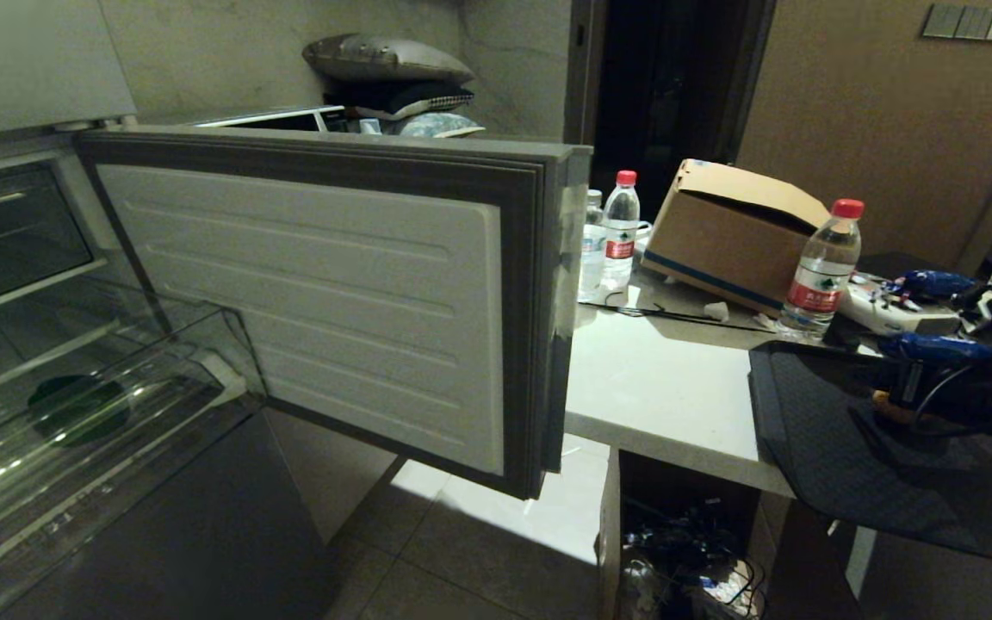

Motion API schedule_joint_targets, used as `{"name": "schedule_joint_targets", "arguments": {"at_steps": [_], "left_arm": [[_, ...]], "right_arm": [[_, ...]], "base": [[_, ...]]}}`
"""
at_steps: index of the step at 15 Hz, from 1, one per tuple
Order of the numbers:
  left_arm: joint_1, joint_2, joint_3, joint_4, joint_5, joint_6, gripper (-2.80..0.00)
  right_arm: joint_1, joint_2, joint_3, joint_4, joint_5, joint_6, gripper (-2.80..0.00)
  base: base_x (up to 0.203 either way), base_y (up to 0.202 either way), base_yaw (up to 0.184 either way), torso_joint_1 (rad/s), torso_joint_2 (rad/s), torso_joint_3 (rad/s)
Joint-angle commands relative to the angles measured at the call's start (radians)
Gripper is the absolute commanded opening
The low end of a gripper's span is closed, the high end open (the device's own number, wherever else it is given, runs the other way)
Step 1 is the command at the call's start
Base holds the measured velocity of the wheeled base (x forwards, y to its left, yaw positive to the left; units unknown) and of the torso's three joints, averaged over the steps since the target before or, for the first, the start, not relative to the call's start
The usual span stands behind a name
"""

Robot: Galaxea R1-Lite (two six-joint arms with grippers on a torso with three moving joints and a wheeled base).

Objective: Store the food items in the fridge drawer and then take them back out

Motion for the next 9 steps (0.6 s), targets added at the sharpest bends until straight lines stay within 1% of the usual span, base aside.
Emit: {"name": "schedule_joint_targets", "arguments": {"at_steps": [1, 9], "left_arm": [[0.000, 0.000, 0.000, 0.000, 0.000, 0.000, -2.80], [0.000, 0.001, 0.000, 0.000, 0.000, 0.000, -2.80]], "right_arm": [[0.000, 0.012, -0.019, -0.003, 0.001, -0.001, 0.00], [0.000, 0.066, -0.058, -0.003, 0.002, -0.006, 0.00]], "base": [[0.000, 0.000, 0.000, 0.000, 0.00, 0.000], [0.000, 0.000, 0.000, 0.000, 0.00, 0.000]]}}
